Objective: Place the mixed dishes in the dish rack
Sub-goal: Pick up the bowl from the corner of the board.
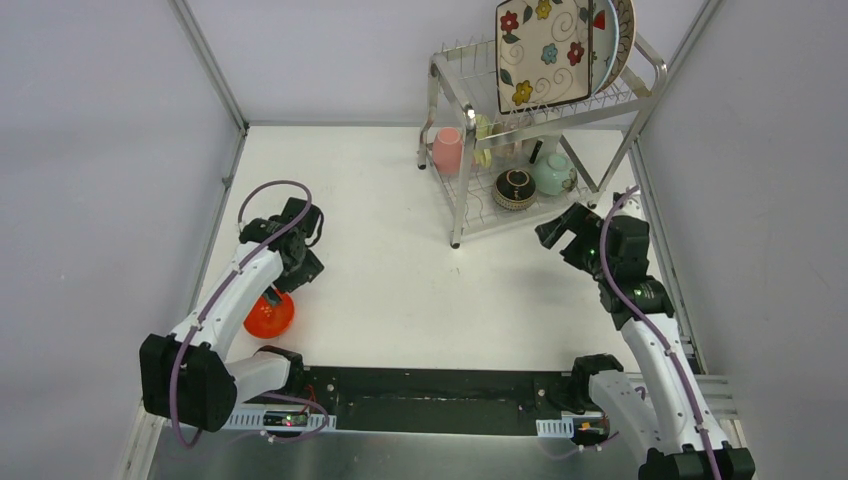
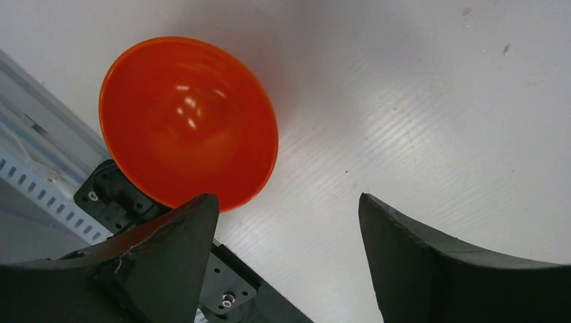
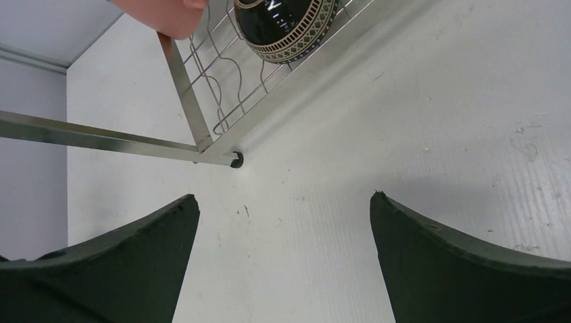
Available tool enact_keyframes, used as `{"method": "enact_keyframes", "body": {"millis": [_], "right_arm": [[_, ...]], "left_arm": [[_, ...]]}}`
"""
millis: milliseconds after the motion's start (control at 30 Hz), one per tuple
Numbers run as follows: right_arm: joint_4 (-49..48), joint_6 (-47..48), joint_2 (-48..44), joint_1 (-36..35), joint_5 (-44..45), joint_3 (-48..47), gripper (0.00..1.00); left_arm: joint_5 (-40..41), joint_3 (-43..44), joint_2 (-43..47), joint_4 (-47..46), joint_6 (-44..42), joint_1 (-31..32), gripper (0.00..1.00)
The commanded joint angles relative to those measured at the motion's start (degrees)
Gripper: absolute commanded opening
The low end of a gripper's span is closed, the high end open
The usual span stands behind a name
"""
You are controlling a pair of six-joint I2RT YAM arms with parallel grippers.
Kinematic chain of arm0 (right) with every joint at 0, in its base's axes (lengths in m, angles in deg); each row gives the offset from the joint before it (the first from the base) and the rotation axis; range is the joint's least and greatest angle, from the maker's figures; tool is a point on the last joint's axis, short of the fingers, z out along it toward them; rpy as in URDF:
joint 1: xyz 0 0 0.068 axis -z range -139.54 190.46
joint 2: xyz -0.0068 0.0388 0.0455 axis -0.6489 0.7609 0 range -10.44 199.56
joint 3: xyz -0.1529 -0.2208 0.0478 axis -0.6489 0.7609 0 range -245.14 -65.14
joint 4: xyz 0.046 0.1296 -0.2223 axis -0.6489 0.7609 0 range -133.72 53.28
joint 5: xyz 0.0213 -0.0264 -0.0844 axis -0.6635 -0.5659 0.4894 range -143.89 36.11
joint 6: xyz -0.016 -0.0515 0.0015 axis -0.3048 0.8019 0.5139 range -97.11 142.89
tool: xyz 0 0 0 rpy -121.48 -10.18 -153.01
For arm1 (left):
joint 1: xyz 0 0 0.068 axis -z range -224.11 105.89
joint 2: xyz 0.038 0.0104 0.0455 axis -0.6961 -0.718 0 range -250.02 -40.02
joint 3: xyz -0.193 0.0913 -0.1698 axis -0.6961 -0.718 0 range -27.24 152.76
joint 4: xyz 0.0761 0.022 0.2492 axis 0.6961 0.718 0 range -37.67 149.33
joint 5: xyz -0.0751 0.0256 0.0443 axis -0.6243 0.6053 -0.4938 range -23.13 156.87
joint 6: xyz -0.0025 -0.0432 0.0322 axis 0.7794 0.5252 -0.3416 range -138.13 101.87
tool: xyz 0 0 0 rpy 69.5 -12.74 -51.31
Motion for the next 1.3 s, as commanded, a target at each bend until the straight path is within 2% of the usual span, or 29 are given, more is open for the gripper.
{"method": "enact_keyframes", "body": {"millis": [0,167,300,500,633,800,1033,1200,1267], "right_arm": [[2.84,-2.61,-2.10,0.26,3.00,-0.26,1.00],[3.00,1.24,-2.32,0.24,0.93,0.99,1.00],[2.16,0.69,-2.18,0.24,-0.53,1.37,1.00],[1.97,0.79,-3.06,0.24,-1.48,1.54,1.00],[1.64,0.66,-3.62,0.24,-1.45,2.09,1.00],[1.42,0.70,-3.58,0.24,-1.99,2.21,1.00],[1.48,0.67,-3.70,0.24,-2.05,2.28,1.00],[2.20,0.67,-5.01,0.25,-2.29,2.21,1.00],[2.34,0.48,-5.77,0.27,-2.50,2.21,1.00]], "left_arm": [[2.61,-1.39,-1.62,1.49,3.87,-1.40,0.78],[0.79,-3.52,-3.47,-0.29,4.35,-2.00,0.74],[-1.13,-4.78,-4.83,-1.99,4.50,-2.17,0.63],[-3.67,-4.93,-5.27,-3.40,2.36,-2.18,0.42],[-5.76,-5.48,-3.57,-4.85,1.03,-2.18,0.16],[-7.27,-5.22,-1.43,-5.11,0.70,-2.18,0.00],[-9.37,-4.24,-1.88,-5.36,-0.06,-2.18,0.02],[-8.18,-6.33,-1.72,-4.90,1.98,-2.18,0.40],[-7.93,-6.92,-1.90,-5.18,1.76,-2.18,0.48]]}}
